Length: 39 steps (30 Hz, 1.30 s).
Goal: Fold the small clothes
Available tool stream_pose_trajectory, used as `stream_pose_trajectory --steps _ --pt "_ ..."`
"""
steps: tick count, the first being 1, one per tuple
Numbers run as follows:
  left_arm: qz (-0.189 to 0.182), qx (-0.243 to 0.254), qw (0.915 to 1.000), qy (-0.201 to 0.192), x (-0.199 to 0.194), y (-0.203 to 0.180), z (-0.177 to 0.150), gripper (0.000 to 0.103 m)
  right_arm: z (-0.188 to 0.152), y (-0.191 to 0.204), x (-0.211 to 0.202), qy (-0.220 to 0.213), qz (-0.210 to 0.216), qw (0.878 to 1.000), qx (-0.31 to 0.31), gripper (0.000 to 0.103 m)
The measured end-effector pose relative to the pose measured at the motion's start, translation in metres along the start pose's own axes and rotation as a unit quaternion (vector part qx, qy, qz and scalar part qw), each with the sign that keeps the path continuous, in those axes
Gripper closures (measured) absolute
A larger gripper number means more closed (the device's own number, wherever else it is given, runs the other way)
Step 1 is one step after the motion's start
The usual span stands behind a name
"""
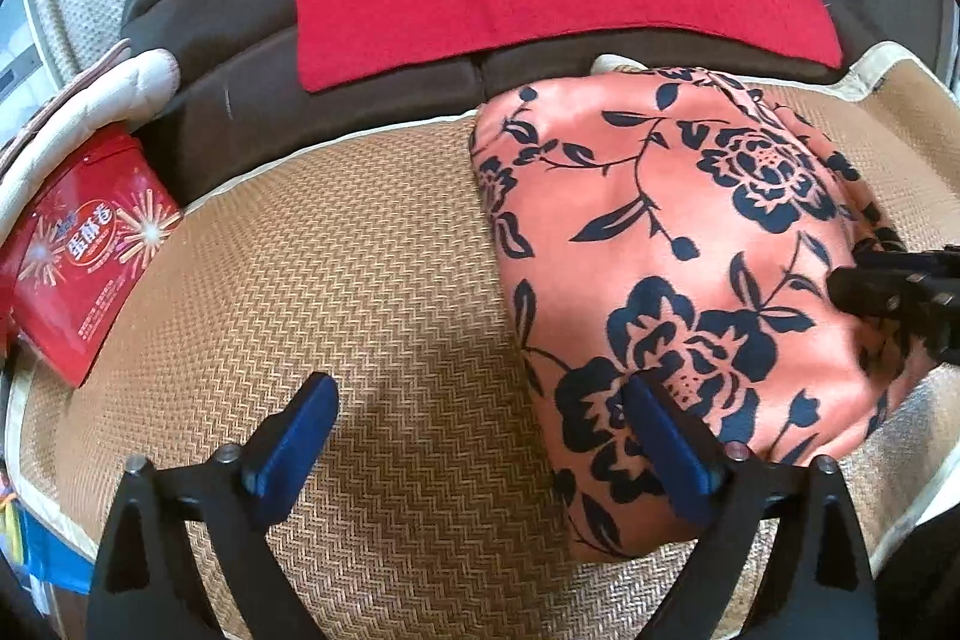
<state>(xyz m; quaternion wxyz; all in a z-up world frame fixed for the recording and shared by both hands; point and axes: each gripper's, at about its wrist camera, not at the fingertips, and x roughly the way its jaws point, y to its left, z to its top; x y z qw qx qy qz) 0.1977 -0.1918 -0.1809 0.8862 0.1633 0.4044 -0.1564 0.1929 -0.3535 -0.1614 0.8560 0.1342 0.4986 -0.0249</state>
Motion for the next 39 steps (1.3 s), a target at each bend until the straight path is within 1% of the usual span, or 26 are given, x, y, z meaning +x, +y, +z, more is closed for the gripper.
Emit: stream_pose_trajectory --steps 2,4,7,9,11,12,13,14,15,17,19,21,22,24,25,26,28,30,32,35,39 --pt "-0.008 -0.013 0.9999 0.003 0.000 0.005 -0.001 0.006 0.002 -0.003 -0.007 0.008 0.009 1.000 0.024 0.065" --pt "-0.023 -0.035 0.9991 0.010 0.001 0.012 0.000 0.006 0.008 -0.005 -0.010 0.018 0.012 0.999 0.032 0.066" --pt "-0.037 -0.068 0.9968 0.017 0.004 0.022 0.002 0.006 0.017 -0.008 -0.023 0.008 0.011 0.999 0.038 0.066" --pt "-0.037 -0.083 0.9958 0.013 0.002 0.025 0.005 0.006 0.023 -0.019 -0.022 0.001 0.011 0.998 0.058 0.066" --pt "-0.026 -0.089 0.9957 0.005 0.001 0.028 0.007 0.006 0.020 -0.025 -0.015 0.013 0.019 0.997 0.075 0.066" --pt "-0.016 -0.083 0.9964 0.007 0.003 0.026 0.007 0.006 0.017 -0.026 -0.010 0.019 0.020 0.997 0.076 0.065" --pt "0.000 -0.068 0.9975 0.019 0.009 0.022 0.007 0.006 0.013 -0.025 -0.006 0.020 0.016 0.997 0.069 0.065" --pt "0.008 -0.054 0.9981 0.029 0.015 0.018 0.006 0.006 0.011 -0.021 -0.004 0.014 0.011 0.998 0.059 0.066" --pt "0.013 -0.046 0.9984 0.030 0.017 0.014 0.005 0.006 0.010 -0.017 -0.006 0.011 0.007 0.999 0.053 0.066" --pt "0.026 -0.034 0.9989 0.018 0.014 0.008 0.005 0.006 0.013 -0.016 -0.008 0.014 0.004 0.998 0.056 0.066" --pt "0.037 -0.013 0.9992 0.006 0.008 0.002 0.005 0.006 0.013 -0.016 -0.016 0.005 0.004 0.998 0.066 0.066" --pt "0.036 -0.015 0.9992 0.002 0.005 0.002 0.005 0.006 0.008 -0.014 -0.026 -0.011 0.001 0.998 0.065 0.066" --pt "0.032 -0.019 0.9993 -0.001 0.003 0.002 0.005 0.006 0.001 -0.014 -0.027 -0.009 -0.003 0.998 0.061 0.066" --pt "0.017 -0.025 0.9995 -0.010 -0.002 0.002 0.006 0.006 -0.008 -0.018 -0.020 0.007 -0.005 0.999 0.054 0.066" --pt "0.013 -0.025 0.9995 -0.012 -0.004 0.001 0.005 0.006 -0.013 -0.018 -0.015 0.006 -0.006 0.999 0.048 0.066" --pt "0.015 -0.022 0.9995 -0.014 -0.007 -0.001 0.003 0.006 -0.014 -0.018 -0.015 0.003 -0.006 0.999 0.046 0.066" --pt "0.023 -0.017 0.9994 -0.020 -0.010 -0.007 0.001 0.006 -0.012 -0.019 -0.019 0.004 0.000 0.998 0.059 0.066" --pt "0.022 -0.013 0.9992 -0.031 -0.017 -0.010 -0.002 0.006 -0.011 -0.021 -0.027 0.001 0.006 0.998 0.069 0.066" --pt "0.019 -0.008 0.9990 -0.041 -0.024 -0.012 -0.003 0.006 -0.014 -0.021 -0.034 -0.011 0.002 0.998 0.063 0.066" --pt "0.019 -0.004 0.9989 -0.042 -0.027 -0.016 -0.002 0.006 -0.005 -0.024 -0.038 -0.020 0.003 0.998 0.064 0.066" --pt "0.016 -0.005 0.9991 -0.039 -0.025 -0.017 0.001 0.006 0.035 -0.020 -0.034 -0.044 0.012 0.997 0.066 0.066"
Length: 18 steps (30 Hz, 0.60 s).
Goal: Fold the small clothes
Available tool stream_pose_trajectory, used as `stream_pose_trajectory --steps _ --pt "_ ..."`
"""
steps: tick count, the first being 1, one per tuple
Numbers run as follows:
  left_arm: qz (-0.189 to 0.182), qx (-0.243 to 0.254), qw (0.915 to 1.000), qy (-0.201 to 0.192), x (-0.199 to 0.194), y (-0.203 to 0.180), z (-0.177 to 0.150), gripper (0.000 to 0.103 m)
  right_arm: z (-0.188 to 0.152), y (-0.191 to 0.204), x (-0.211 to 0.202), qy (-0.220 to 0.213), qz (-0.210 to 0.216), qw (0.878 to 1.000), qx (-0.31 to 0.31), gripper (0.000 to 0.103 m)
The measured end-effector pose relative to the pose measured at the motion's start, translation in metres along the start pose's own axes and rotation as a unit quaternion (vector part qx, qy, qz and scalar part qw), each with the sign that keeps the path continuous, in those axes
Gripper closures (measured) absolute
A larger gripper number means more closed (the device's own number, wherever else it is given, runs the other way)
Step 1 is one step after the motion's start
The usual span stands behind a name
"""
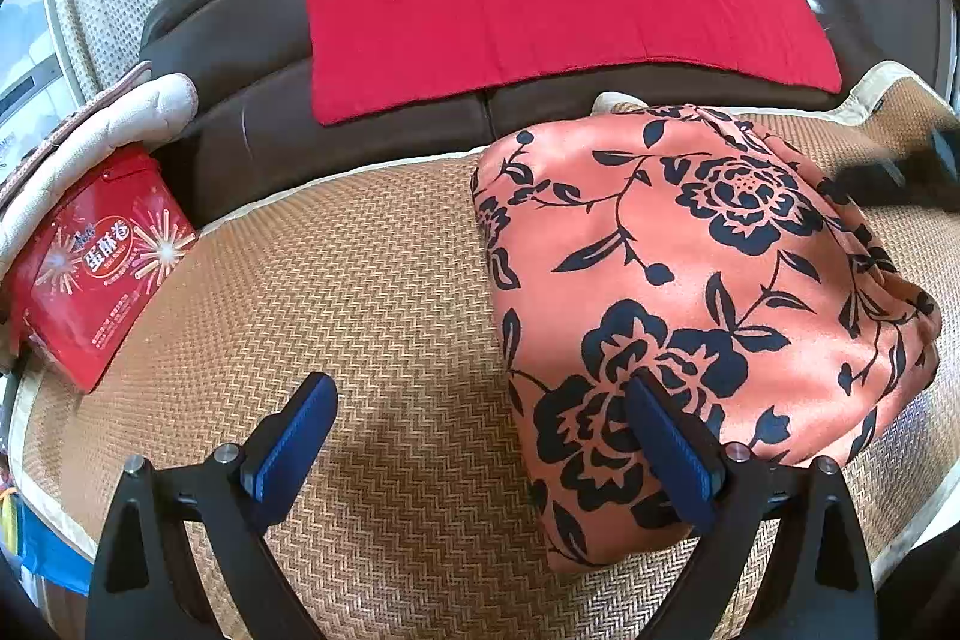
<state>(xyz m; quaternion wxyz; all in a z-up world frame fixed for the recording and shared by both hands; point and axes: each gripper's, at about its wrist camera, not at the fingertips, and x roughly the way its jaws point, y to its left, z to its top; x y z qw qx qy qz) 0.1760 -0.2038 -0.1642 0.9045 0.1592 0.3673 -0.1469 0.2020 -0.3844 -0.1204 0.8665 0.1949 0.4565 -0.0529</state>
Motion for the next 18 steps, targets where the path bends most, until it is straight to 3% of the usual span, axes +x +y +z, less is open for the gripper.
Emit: stream_pose_trajectory --steps 6,9,10,14,18 --pt "-0.004 0.000 1.0000 0.006 0.014 0.004 0.005 0.006 0.056 -0.007 0.047 -0.006 -0.007 0.999 0.036 0.066" --pt "-0.007 0.003 1.0000 0.006 0.016 0.004 0.005 0.006 0.060 -0.029 0.090 0.033 -0.015 0.997 0.073 0.065" --pt "-0.007 0.004 1.0000 0.005 0.016 0.004 0.005 0.006 0.059 -0.033 0.094 0.027 0.000 0.997 0.078 0.065" --pt "-0.003 0.008 1.0000 0.004 0.016 0.003 0.003 0.006 0.048 -0.043 0.082 -0.001 0.034 0.995 0.095 0.065" --pt "-0.001 0.000 1.0000 0.006 0.011 0.005 0.000 0.006 0.032 -0.040 0.054 -0.003 0.028 0.997 0.074 0.065"
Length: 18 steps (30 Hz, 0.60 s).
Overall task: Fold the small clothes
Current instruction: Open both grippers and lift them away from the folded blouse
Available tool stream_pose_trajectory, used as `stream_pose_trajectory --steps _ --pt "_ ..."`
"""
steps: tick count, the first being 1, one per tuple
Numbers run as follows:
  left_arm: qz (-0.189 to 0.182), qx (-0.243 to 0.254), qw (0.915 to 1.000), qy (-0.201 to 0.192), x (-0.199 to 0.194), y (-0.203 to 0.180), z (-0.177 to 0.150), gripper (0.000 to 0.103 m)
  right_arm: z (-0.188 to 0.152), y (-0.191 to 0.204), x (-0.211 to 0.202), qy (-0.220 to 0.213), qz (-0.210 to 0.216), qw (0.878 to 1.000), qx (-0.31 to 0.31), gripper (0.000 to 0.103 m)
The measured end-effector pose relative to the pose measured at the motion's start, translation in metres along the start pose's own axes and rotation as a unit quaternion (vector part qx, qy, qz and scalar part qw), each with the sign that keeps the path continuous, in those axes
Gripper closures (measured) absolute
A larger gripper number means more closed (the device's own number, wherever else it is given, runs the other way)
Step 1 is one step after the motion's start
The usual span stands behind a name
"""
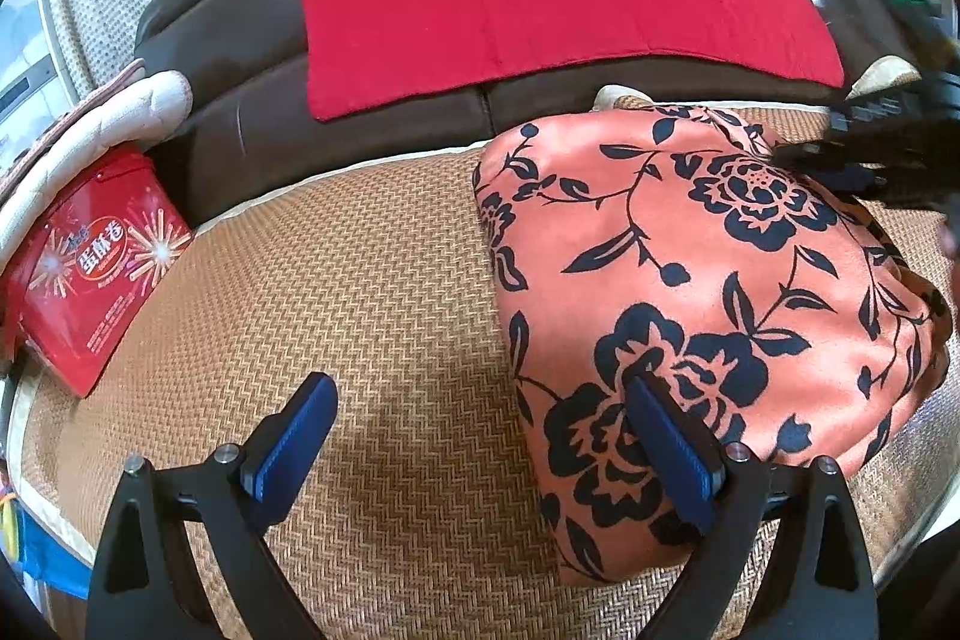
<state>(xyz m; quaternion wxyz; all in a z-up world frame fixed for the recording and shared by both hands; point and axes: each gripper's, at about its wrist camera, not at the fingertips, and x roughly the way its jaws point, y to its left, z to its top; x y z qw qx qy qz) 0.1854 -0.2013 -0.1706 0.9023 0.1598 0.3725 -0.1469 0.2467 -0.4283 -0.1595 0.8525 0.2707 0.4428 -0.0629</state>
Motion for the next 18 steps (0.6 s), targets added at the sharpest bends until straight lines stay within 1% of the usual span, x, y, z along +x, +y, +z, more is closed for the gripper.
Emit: stream_pose_trajectory --steps 2,3,4,5,6,7,9,11,14,18 --pt "0.003 -0.002 1.0000 -0.002 -0.008 0.001 -0.001 0.006 -0.011 0.005 -0.022 0.003 -0.006 1.000 -0.014 0.065" --pt "0.007 -0.004 1.0000 -0.004 -0.011 0.001 -0.001 0.006 -0.016 0.009 -0.031 0.005 -0.011 1.000 -0.023 0.061" --pt "0.013 -0.007 0.9999 -0.007 -0.016 0.001 0.000 0.006 -0.025 0.013 -0.046 0.007 -0.017 0.999 -0.036 0.053" --pt "0.017 -0.013 0.9997 -0.014 -0.025 0.001 0.000 0.006 -0.030 0.015 -0.060 0.004 -0.020 0.999 -0.043 0.038" --pt "0.019 -0.020 0.9995 -0.018 -0.034 0.002 -0.001 0.006 -0.037 0.017 -0.075 -0.005 -0.020 0.999 -0.047 0.034" --pt "0.020 -0.028 0.9992 -0.022 -0.043 0.003 -0.002 0.006 -0.044 0.020 -0.095 -0.021 -0.016 0.998 -0.053 0.034" --pt "0.021 -0.052 0.9979 -0.031 -0.067 0.006 -0.004 0.006 -0.057 0.025 -0.125 -0.035 -0.012 0.997 -0.066 0.033" --pt "0.019 -0.066 0.9967 -0.042 -0.090 0.008 -0.006 0.006 -0.070 0.032 -0.155 -0.047 -0.017 0.996 -0.074 0.033" --pt "0.026 -0.075 0.9945 -0.068 -0.130 0.013 -0.005 0.006 -0.089 0.040 -0.193 -0.063 -0.028 0.994 -0.086 0.033" --pt "0.049 -0.076 0.9914 -0.094 -0.181 0.014 -0.004 0.004 -0.110 0.053 -0.235 -0.092 -0.031 0.990 -0.099 0.033"
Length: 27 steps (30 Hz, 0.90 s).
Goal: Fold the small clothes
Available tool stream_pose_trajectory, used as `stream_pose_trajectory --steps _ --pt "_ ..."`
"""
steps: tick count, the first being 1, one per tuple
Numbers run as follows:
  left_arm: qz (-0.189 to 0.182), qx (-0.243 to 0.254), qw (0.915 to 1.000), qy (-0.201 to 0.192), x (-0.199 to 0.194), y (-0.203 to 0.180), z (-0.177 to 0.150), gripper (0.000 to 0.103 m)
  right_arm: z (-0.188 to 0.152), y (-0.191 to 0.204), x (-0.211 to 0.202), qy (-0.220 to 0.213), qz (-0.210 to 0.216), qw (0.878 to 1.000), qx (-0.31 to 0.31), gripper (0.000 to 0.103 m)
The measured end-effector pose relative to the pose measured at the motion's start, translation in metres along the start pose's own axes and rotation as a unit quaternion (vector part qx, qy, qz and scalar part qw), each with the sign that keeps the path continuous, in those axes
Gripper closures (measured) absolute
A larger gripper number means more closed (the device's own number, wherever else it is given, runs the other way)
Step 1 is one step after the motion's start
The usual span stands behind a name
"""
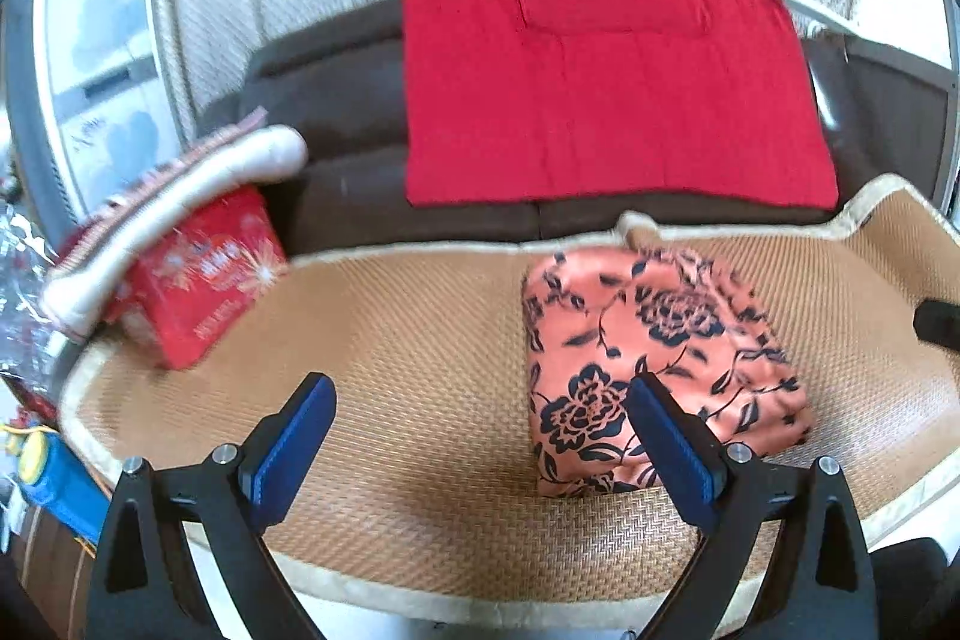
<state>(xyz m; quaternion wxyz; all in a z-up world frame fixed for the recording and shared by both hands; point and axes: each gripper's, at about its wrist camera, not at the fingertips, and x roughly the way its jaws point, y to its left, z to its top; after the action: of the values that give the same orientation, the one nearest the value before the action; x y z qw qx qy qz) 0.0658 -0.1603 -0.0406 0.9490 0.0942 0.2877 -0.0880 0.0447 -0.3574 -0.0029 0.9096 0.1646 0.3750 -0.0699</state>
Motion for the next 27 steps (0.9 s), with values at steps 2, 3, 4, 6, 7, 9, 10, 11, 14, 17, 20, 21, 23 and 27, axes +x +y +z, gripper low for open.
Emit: stream_pose_trajectory --steps 2,3,4,6,7,9,10,11,14,17,20,21,23,27 --pt "0.010 0.001 0.9999 -0.011 -0.019 0.003 0.004 0.001 -0.004 0.007 -0.021 -0.015 0.002 1.000 -0.003 0.032" --pt "0.015 0.000 0.9998 -0.017 -0.031 0.004 0.006 0.001 -0.004 0.011 -0.027 -0.019 0.001 1.000 -0.007 0.032" --pt "0.015 -0.001 0.9997 -0.021 -0.039 0.006 0.008 0.001 -0.004 0.016 -0.033 -0.024 0.000 1.000 -0.015 0.032" --pt "0.014 -0.008 0.9992 -0.035 -0.059 0.010 0.012 0.001 -0.006 0.026 -0.048 -0.036 -0.006 0.999 -0.027 0.032" --pt "0.014 -0.011 0.9990 -0.041 -0.067 0.012 0.013 0.001 -0.007 0.031 -0.058 -0.046 -0.008 0.998 -0.031 0.032" --pt "0.018 -0.011 0.9985 -0.050 -0.085 0.015 0.017 0.000 -0.010 0.038 -0.073 -0.060 -0.009 0.998 -0.033 0.032" --pt "0.020 -0.010 0.9983 -0.054 -0.091 0.016 0.018 0.000 -0.011 0.040 -0.082 -0.067 -0.009 0.997 -0.031 0.032" --pt "0.024 -0.010 0.9978 -0.060 -0.101 0.017 0.020 0.000 -0.012 0.042 -0.088 -0.073 -0.009 0.997 -0.029 0.032" --pt "0.030 -0.012 0.9964 -0.078 -0.120 0.021 0.023 0.000 -0.016 0.051 -0.107 -0.092 -0.015 0.995 -0.035 0.032" --pt "0.032 -0.012 0.9955 -0.089 -0.137 0.024 0.026 0.000 -0.020 0.061 -0.122 -0.105 -0.010 0.994 -0.044 0.032" --pt "0.038 -0.013 0.9943 -0.098 -0.151 0.027 0.029 0.000 -0.023 0.070 -0.133 -0.114 -0.007 0.992 -0.052 0.032" --pt "0.038 -0.015 0.9941 -0.100 -0.154 0.028 0.029 0.000 -0.023 0.074 -0.137 -0.118 -0.003 0.992 -0.053 0.032" --pt "0.035 -0.019 0.9938 -0.104 -0.161 0.031 0.031 0.000 -0.024 0.078 -0.143 -0.124 0.000 0.991 -0.054 0.031" --pt "0.037 -0.025 0.9933 -0.106 -0.168 0.035 0.035 0.000 -0.024 0.085 -0.151 -0.135 -0.003 0.989 -0.063 0.031"
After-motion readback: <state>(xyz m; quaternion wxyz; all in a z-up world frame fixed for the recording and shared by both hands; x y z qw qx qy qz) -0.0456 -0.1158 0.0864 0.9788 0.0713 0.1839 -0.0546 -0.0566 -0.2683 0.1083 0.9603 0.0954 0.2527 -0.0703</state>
